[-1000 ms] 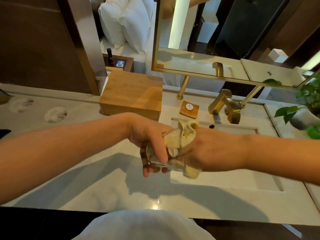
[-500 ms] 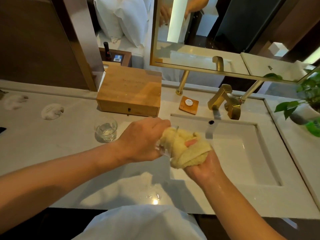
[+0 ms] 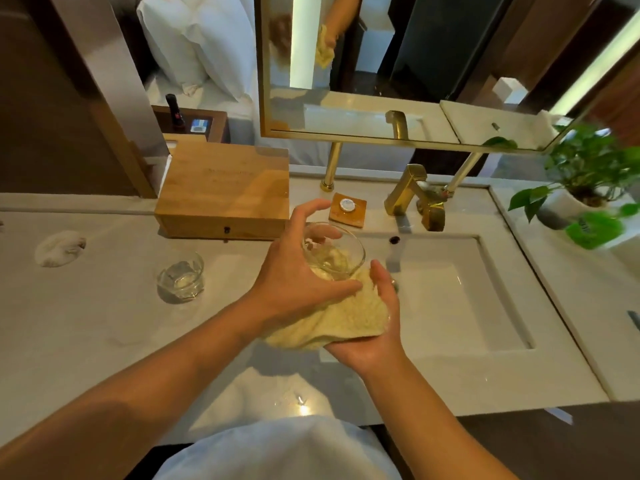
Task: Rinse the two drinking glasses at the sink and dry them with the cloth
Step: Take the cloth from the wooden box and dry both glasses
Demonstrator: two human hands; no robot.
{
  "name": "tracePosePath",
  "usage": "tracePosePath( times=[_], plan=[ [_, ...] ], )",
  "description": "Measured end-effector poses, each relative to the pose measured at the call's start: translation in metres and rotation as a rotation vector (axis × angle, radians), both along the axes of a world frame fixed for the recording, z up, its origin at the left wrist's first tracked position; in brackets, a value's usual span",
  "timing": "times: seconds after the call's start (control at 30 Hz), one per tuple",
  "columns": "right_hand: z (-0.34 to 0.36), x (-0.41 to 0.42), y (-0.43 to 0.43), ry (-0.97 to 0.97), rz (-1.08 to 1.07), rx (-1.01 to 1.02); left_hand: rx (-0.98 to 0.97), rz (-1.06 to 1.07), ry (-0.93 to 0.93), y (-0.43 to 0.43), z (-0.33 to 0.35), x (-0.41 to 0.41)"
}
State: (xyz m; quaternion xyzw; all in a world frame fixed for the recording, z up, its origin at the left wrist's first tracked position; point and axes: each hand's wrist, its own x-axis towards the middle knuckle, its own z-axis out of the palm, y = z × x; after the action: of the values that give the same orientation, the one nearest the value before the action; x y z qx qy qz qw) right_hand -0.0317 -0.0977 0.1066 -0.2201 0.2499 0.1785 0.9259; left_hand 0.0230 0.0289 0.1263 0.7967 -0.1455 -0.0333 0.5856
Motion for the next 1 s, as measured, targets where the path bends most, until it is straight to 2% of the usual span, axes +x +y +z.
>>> tracePosePath(
  times=[0.2,0.4,0.47,0.5,0.57,0.6,0.63,0.7,0.73,0.77,0.83,0.9,0.93,1.0],
  plan=[
    [0.010,0.011,-0.026,-0.086,-0.037,-0.118,0.130,0.059,-0.167,-0.003,0.002,-0.001],
    [0.029,0.008,-0.038,-0.240,-0.035,-0.219,-0.021,0.112,0.034,-0.020,0.002,-0.012],
    [0.034,0.002,-0.037,-0.299,-0.037,-0.279,-0.184,0.203,0.216,-0.023,0.004,-0.009],
    [0.034,-0.001,-0.037,-0.353,-0.010,-0.320,-0.277,0.230,0.381,-0.023,0.005,-0.007],
    [0.041,-0.006,-0.035,-0.509,0.120,-0.542,-0.469,0.177,0.819,-0.016,0.008,-0.001],
    [0.048,-0.008,-0.034,-0.633,0.225,-0.751,-0.553,0.109,1.039,-0.012,0.013,0.000],
    [0.049,-0.010,-0.034,-0.817,0.330,-1.067,-0.612,0.036,1.216,-0.009,0.020,-0.002],
    [0.041,-0.004,-0.039,-1.098,0.446,-1.651,-0.688,-0.052,1.331,-0.008,0.022,-0.004],
    [0.039,0.000,-0.038,-1.167,0.411,-1.794,-0.680,-0.055,1.320,-0.009,0.024,-0.004],
    [0.036,0.004,-0.038,-1.175,0.345,-1.839,-0.663,-0.048,1.304,-0.013,0.027,-0.004],
    [0.032,0.011,-0.035,-1.088,0.197,-1.821,-0.633,0.035,1.244,-0.021,0.028,-0.006],
    [0.032,0.018,-0.025,-0.937,0.035,-1.736,-0.561,0.146,1.108,-0.029,0.025,-0.006],
    [0.031,0.021,-0.018,-0.863,-0.051,-1.684,-0.510,0.181,0.971,-0.032,0.023,-0.007],
    [0.034,0.025,-0.006,-0.693,-0.162,-1.571,-0.344,0.249,0.513,-0.033,0.020,-0.009]
  ],
)
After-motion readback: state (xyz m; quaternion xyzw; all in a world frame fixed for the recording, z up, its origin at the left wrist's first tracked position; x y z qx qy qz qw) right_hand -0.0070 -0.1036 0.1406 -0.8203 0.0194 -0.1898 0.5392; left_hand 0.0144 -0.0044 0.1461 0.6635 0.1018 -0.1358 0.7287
